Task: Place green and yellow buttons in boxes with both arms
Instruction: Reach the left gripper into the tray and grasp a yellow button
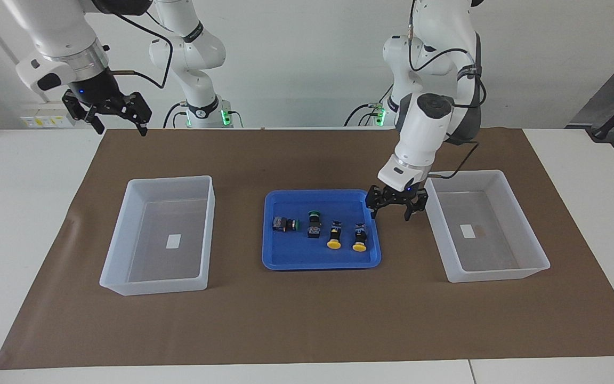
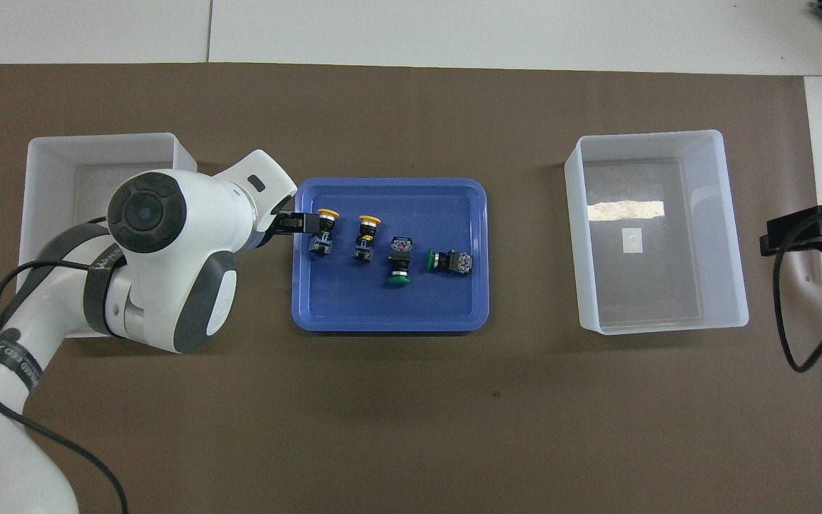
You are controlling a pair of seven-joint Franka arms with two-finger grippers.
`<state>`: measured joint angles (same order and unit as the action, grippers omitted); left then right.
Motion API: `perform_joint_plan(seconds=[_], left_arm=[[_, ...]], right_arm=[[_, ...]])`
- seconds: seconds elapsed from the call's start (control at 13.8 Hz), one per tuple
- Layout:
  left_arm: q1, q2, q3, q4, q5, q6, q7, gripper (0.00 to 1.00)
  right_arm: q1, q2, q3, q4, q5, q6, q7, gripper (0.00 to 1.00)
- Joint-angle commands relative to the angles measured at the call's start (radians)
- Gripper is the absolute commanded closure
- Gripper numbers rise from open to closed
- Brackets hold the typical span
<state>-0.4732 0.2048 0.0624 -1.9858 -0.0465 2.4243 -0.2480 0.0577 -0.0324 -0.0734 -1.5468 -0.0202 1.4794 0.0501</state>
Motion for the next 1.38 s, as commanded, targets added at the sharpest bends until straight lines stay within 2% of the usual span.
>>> perform_joint_plan(seconds=[0.0, 0.36, 0.65, 0.87, 1.09, 1.16, 1.31], left_arm=[[-0.062, 0.065, 0.017, -0.005, -0.009, 0.071, -0.011, 0.00], [-0.081, 0.103, 0.017, -0.013, -0.009, 0.098, -0.011, 0.00], [-0.097, 0.137, 0.017, -0.011, -0.009, 0.123, -0.011, 0.22], [-0.100, 0.154, 0.019, -0.012, -0.009, 0.139, -0.013, 0.26], [-0.100, 0.162, 0.019, -0.013, -0.009, 0.153, -0.011, 0.36], [-0.099, 0.162, 0.019, -0.013, -0.009, 0.153, -0.013, 0.54], [-0.099, 0.160, 0.020, -0.005, -0.010, 0.134, -0.049, 0.98]], right_arm=[[-0.012, -0.026, 0.007, -0.029, 0.019, 0.010, -0.004, 0.00], [-0.012, -0.026, 0.007, -0.029, 0.019, 0.012, -0.004, 0.00], [-0.012, -0.026, 0.007, -0.029, 0.019, 0.012, -0.004, 0.00], [-0.012, -0.026, 0.007, -0.029, 0.019, 0.010, -0.004, 0.00], [-0.012, -0.026, 0.007, -0.029, 0.019, 0.010, -0.004, 0.00], [-0.012, -0.026, 0.007, -0.029, 0.019, 0.010, -0.006, 0.00], [-0.013, -0.049, 0.006, -0.029, 0.019, 0.004, -0.006, 0.00]])
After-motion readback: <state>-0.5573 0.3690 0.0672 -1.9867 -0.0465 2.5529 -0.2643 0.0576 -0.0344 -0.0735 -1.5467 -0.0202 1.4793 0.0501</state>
